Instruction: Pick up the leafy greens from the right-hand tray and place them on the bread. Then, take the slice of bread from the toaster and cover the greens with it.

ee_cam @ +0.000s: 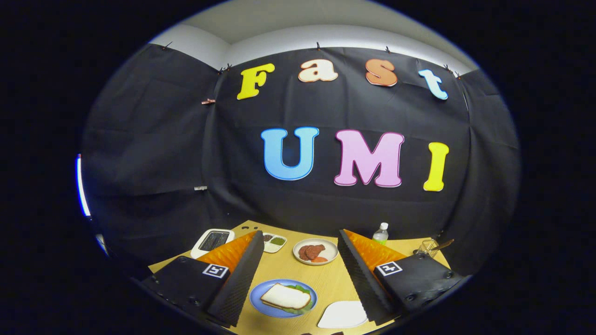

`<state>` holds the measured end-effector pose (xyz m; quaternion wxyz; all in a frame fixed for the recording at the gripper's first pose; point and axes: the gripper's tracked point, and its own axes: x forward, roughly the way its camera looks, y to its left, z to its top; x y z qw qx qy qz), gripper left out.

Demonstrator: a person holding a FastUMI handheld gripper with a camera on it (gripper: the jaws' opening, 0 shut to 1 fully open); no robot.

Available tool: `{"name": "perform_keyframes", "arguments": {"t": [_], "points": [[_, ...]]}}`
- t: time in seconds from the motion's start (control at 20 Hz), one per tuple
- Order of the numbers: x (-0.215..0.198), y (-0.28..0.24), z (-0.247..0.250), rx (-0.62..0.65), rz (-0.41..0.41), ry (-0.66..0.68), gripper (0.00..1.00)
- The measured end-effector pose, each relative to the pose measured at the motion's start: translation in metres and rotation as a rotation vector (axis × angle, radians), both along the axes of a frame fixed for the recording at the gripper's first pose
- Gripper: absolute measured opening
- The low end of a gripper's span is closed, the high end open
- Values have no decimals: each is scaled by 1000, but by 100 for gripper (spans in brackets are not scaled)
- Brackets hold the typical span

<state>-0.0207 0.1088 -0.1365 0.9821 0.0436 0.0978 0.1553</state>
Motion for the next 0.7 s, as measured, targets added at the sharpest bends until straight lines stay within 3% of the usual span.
{"name": "perform_keyframes", "arguments": {"t": [0.15, 0.7], "points": [[-1, -5, 6, -56, -3, -33, 98], [3, 5, 12, -60, 11, -21, 98]]}}
